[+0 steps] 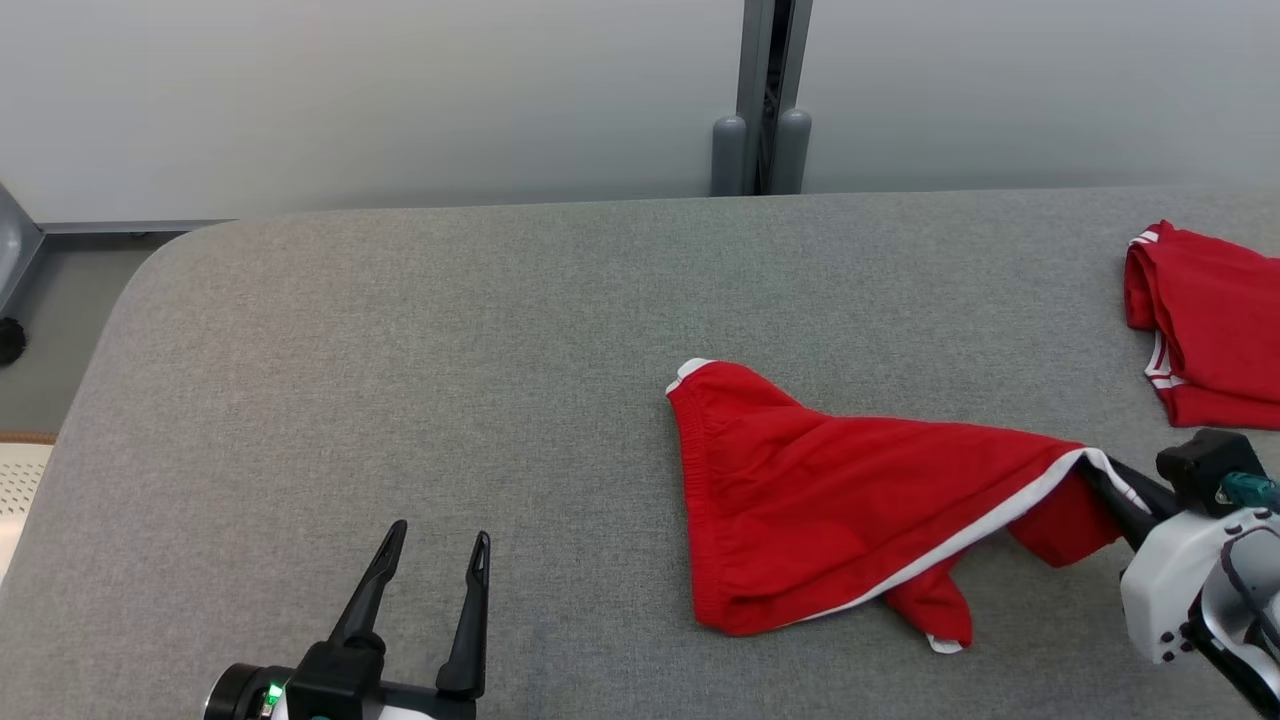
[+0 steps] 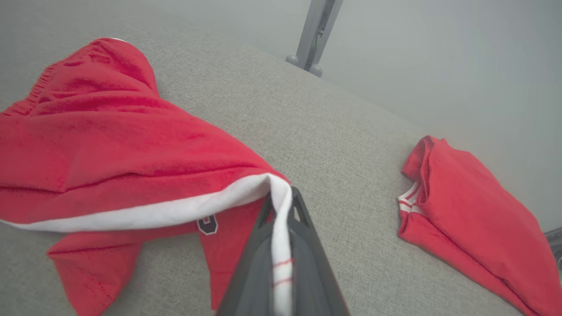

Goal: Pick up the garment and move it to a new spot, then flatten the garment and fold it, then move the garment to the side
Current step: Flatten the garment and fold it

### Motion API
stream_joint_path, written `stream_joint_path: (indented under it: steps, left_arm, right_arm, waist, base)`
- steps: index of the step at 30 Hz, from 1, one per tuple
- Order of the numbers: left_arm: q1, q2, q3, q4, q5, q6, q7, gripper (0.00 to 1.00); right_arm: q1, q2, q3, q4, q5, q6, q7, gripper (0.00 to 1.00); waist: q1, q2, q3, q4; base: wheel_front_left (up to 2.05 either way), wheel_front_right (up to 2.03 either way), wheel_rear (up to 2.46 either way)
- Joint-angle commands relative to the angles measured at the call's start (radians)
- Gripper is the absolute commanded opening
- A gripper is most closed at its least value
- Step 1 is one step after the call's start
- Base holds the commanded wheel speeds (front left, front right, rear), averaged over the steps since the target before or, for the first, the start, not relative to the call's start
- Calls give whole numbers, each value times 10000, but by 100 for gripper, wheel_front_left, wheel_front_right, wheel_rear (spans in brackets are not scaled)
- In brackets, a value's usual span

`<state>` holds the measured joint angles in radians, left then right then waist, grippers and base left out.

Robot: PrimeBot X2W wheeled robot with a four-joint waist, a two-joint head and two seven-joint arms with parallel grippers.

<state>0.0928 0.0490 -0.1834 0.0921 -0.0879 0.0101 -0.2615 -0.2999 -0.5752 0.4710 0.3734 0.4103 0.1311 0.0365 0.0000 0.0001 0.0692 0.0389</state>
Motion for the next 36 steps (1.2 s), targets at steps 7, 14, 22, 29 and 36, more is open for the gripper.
stream_joint_path:
  steps: [7, 14, 22, 29, 36]
  left_arm:
    - [-366, 35, -110, 142, 175, -162, -38, 100]
    - [-402, 31, -420, 121, 279, -352, -38, 100]
    - [-261, 35, -497, -37, 272, -326, -36, 100]
    - [-35, 35, -344, -151, 17, -69, -36, 100]
    - [-3, 34, -484, -170, -105, -17, -36, 100]
  right_arm:
    - [-1386, 392, 791, 2231, -476, -5, -880, 33]
    - [-1392, 715, 926, 4097, -197, -6, -1852, 100]
    - [-974, 505, -152, 4434, -564, -5, -2891, 100]
    - [175, 1665, -2384, 1736, -2150, -5, -3030, 100]
    - [2098, 3316, -3041, -1457, -3026, -5, -3030, 100]
  waist:
    - [0, -1, 126, 206]
    - [0, -1, 41, 346]
    - [0, -1, -66, 25]
    - [0, -1, -265, -268]
    - [0, -1, -526, -305]
  base:
    - [0, 0, 0]
    - [0, 0, 0]
    - [0, 0, 0]
    - [0, 0, 0]
    - [0, 0, 0]
